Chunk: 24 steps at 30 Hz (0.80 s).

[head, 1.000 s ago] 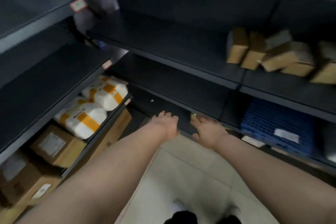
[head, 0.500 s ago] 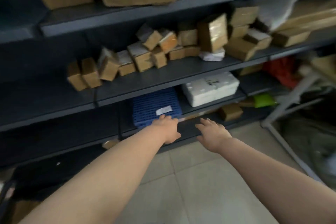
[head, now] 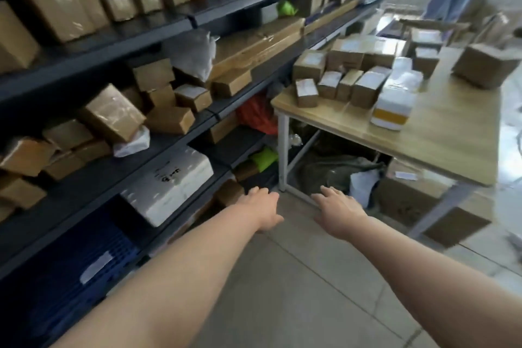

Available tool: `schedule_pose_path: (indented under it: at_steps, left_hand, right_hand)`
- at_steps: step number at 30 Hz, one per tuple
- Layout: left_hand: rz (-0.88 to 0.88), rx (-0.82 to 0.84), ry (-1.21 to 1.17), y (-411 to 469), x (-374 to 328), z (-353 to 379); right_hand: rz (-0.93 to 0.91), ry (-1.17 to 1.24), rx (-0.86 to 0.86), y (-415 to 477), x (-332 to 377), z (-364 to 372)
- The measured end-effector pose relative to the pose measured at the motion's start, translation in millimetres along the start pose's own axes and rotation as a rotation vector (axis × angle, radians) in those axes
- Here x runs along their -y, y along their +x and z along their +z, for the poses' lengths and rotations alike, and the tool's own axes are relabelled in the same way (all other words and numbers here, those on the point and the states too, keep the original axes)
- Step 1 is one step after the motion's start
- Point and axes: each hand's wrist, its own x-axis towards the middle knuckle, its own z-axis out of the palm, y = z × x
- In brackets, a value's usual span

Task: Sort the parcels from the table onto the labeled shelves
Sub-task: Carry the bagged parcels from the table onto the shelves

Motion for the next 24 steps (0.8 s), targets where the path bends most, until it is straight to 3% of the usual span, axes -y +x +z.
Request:
schedule_pose_path:
  at_steps: [13, 24]
  left_hand:
    - [0.345, -0.038, 0.13, 176.2, -106.4, -87.9]
    - [0.41, -0.008, -0.027, 321.6, -156.1, -178.3]
  right_hand:
    - [0.403, 0.137, -0.085, 48.9, -154.9, -41.0]
    - [0.637, 0.265, -0.174, 120.5, -240.0, -86.8]
